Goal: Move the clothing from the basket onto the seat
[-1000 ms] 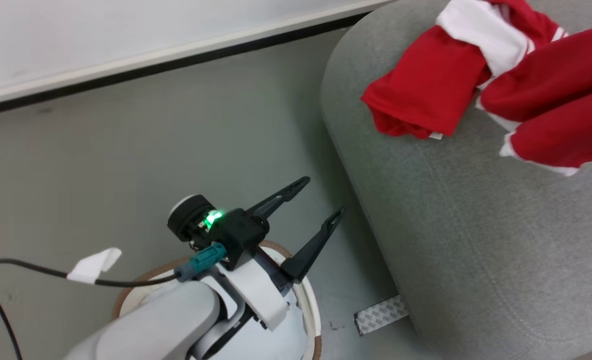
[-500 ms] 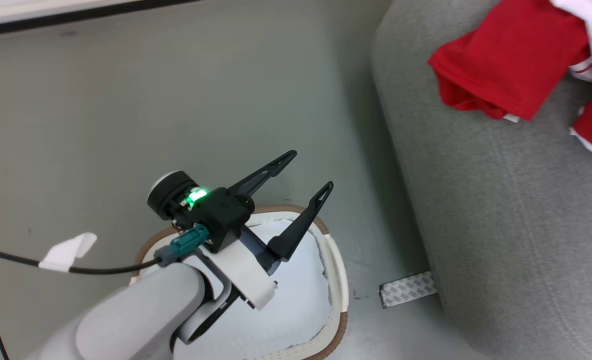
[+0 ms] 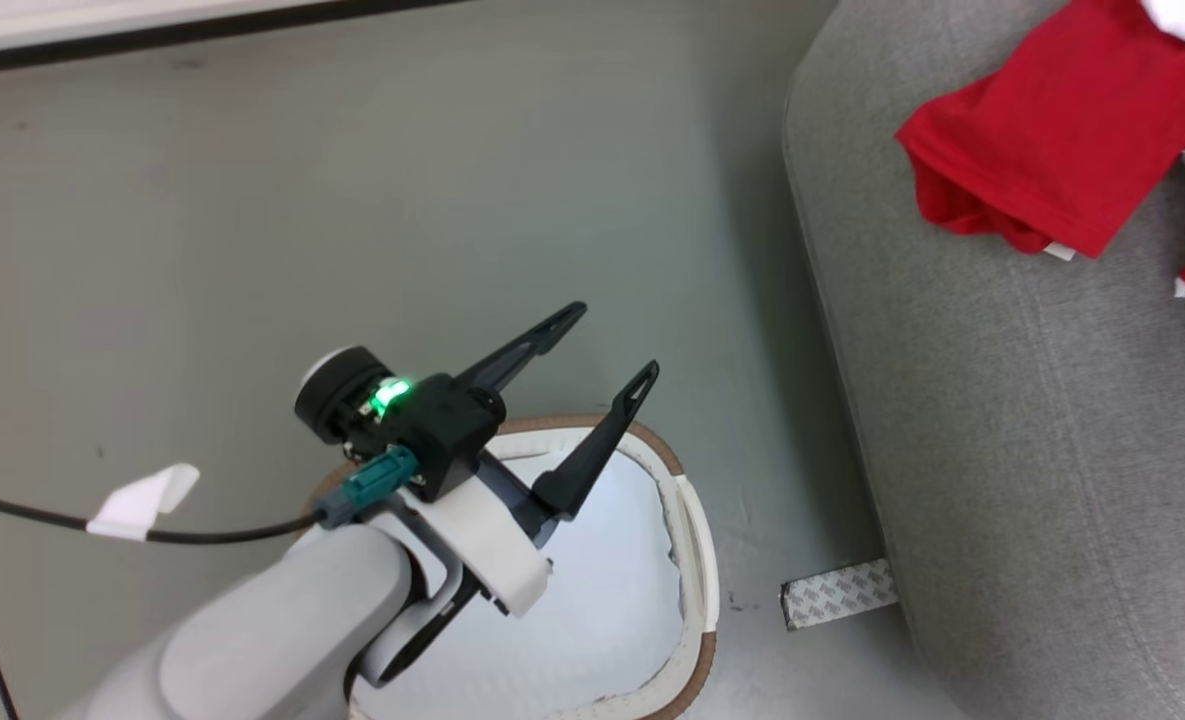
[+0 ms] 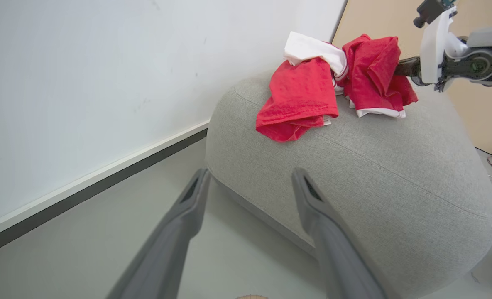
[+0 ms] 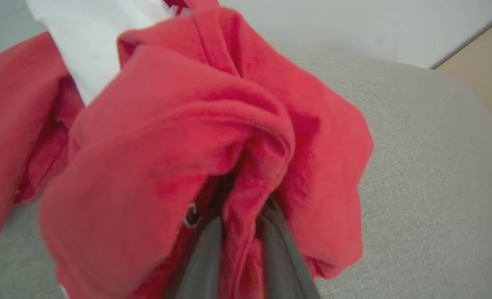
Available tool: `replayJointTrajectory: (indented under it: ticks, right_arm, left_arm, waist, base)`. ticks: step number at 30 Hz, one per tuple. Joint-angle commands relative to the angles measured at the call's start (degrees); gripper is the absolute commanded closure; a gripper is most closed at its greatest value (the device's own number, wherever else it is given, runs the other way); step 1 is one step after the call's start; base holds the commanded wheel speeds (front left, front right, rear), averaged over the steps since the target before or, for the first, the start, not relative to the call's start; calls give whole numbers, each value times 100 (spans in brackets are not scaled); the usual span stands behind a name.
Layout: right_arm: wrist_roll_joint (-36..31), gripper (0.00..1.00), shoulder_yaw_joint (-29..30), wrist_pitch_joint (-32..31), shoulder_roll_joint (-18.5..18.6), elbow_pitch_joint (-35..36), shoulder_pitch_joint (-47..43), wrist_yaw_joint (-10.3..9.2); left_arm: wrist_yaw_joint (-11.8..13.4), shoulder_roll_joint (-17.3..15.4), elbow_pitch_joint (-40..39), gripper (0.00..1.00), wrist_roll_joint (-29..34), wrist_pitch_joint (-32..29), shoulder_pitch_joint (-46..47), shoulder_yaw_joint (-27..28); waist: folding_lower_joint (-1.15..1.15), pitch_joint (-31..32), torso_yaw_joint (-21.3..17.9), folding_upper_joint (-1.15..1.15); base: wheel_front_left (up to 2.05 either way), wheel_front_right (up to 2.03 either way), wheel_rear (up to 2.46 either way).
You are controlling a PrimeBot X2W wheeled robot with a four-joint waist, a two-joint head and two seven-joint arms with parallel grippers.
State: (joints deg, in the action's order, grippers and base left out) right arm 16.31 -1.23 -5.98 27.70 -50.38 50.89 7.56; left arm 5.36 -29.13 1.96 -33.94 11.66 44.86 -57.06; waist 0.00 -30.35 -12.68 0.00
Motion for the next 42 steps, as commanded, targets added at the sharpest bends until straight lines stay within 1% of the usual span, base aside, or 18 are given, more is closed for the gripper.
replayJointTrajectory:
  ticks: [1,4,7,10,17,20,23,27,30,31,32,34,37,40,42]
  right_arm:
    - [43,0,-98,13,17,-61,51,-15]
    - [176,0,-334,-41,77,-106,-2,-15]
    - [514,0,-659,-370,89,-107,-138,-15]
    - [828,0,-957,-576,354,107,-268,-15]
    - [1406,0,-1437,-696,901,975,-623,-15]
    - [1552,0,-1542,-661,1047,1475,-763,-15]
    - [1698,0,-1559,-563,1096,1988,-906,-15]
    - [1801,0,-1544,-559,1038,2606,-1197,-15]
    - [1741,0,-1407,-422,884,2997,-1467,-15]
    - [1732,0,-1369,-385,804,3119,-1586,-15]
    - [1732,0,-1369,-385,804,3119,-1586,-15]
    - [1681,0,-1285,-328,670,3368,-1803,-15]
    - [1548,0,-1061,-170,365,3712,-2183,-15]
    - [1299,0,-807,24,-41,4015,-2636,-15]
    - [1091,0,-646,193,-327,4210,-2930,-15]
  left_arm:
    - [14,18,51,0,-104,32,-93,7]
    - [36,32,110,0,-154,72,-180,22]
    - [74,61,173,0,-203,135,-297,55]
    - [135,98,234,0,-296,199,-433,131]
    - [285,124,334,0,-522,310,-895,413]
    - [381,91,339,0,-579,344,-1117,620]
    - [479,38,283,0,-657,349,-1341,959]
    - [525,51,101,0,-699,350,-1739,1621]
    - [499,63,10,0,-637,352,-2059,2108]
    - [504,88,-20,0,-628,351,-2196,2235]
    - [504,88,-20,0,-628,351,-2196,2235]
    - [537,73,-56,0,-511,351,-2432,2480]
    - [590,144,-148,0,-352,350,-2746,2818]
    - [625,257,-228,0,-250,350,-3066,3165]
    - [602,421,-325,0,-213,350,-3261,3448]
  waist:
    - [0,120,-51,0]
    - [0,337,-112,0]
    - [0,602,-149,0]
    - [0,861,-146,0]
    - [0,1508,-2,0]
    - [0,1753,103,0]
    - [0,1952,225,0]
    - [0,2205,412,0]
    - [0,2373,532,0]
    - [0,2431,559,0]
    - [0,2431,559,0]
    - [0,2525,602,0]
    - [0,2623,674,0]
    - [0,2691,730,0]
    - [0,2703,768,0]
  base:
    - [0,0,0]
    - [0,0,0]
    - [0,0,0]
    - [0,0,0]
    - [0,0,0]
    - [0,0,0]
    - [0,0,0]
    - [0,0,0]
    - [0,0,0]
    - [0,0,0]
    - [0,0,0]
    - [0,0,0]
    - [0,0,0]
    - [0,0,0]
    - [0,0,0]
